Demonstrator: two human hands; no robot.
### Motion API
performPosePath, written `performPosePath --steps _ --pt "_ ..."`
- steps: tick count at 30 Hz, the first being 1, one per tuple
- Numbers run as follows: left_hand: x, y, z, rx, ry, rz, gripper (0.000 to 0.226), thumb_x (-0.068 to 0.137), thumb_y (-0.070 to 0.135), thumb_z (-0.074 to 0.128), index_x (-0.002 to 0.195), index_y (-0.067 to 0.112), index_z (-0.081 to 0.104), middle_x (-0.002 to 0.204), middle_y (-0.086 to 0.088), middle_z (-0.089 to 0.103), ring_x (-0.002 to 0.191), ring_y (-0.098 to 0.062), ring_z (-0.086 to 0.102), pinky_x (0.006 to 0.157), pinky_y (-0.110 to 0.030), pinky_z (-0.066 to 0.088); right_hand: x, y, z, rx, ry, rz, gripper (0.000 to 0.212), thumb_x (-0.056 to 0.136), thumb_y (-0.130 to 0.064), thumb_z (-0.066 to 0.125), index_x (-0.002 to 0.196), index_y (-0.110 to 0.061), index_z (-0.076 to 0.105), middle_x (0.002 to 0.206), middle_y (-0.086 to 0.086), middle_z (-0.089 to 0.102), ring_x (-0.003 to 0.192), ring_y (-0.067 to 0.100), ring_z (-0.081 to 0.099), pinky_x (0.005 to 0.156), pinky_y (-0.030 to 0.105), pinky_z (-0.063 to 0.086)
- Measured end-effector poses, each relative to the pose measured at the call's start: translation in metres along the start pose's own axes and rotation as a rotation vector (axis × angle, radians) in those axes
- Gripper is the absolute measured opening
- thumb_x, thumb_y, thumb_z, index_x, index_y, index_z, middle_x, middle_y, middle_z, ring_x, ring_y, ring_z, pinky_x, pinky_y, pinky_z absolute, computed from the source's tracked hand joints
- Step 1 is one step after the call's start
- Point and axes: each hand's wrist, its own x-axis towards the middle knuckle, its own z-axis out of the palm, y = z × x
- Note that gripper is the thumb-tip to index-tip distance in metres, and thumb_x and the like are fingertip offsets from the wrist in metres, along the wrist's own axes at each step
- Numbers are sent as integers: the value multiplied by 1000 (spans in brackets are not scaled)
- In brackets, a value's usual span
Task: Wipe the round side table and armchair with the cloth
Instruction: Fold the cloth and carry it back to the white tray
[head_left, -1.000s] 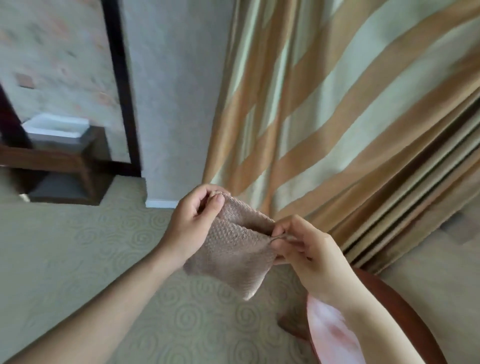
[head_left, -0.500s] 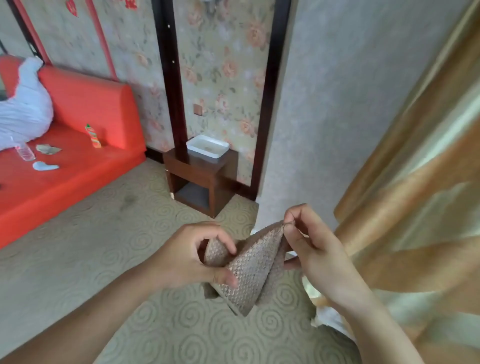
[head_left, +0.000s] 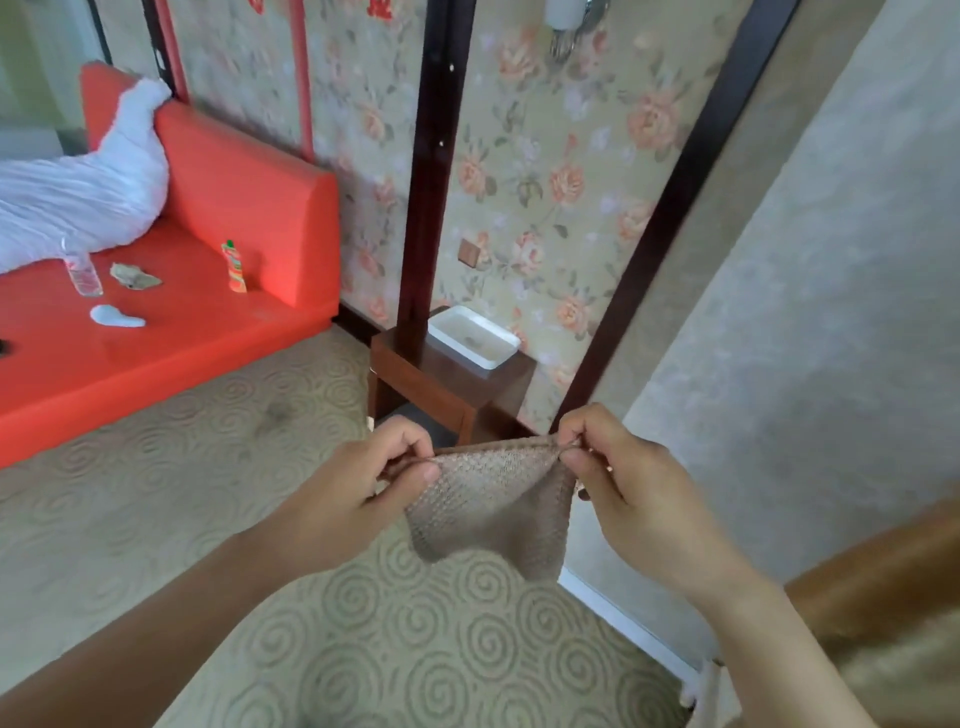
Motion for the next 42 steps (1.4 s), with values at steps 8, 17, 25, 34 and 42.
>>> performPosePath --steps 8,17,25,34,42 --pt "149 -91 -57 -89 236 53 4 92 42 53 94 40 55 77 4 59 58 -10 51 55 -14 37 148 33 62 353 318 130 19 101 -10 47 101 -29 51 72 -1 45 66 18 42 65 25 39" --pt "319 -148 -63 -147 215 189 10 97 27 56 103 35 58 88 28 61 77 4 59 74 -7 39 293 117 120 1324 136 293 54 95 -22 63 144 -5 46 142 23 56 132 39 51 107 48 45" --pt "470 -275 -55 -364 -32 -268 32 101 18 58 124 40 54 90 2 73 76 -11 67 70 -24 52 421 236 166 1555 121 564 36 94 -23 65 128 -11 66 134 17 65 123 32 62 88 37 58" --pt "565 -430 -17 -1013 -299 -1077 58 96 54 47 137 16 61 139 -11 63 123 -22 63 92 -37 56 571 356 177 1190 51 733 24 95 -12 65 116 -23 65 103 -6 78 95 14 74 72 22 58" --pt "681 -565 48 -936 -514 -1118 39 97 27 62 128 4 63 121 -15 72 110 -26 69 94 -37 53 657 497 247 1007 141 1017 38 89 -6 71 120 -26 62 102 -9 77 96 15 73 86 42 57"
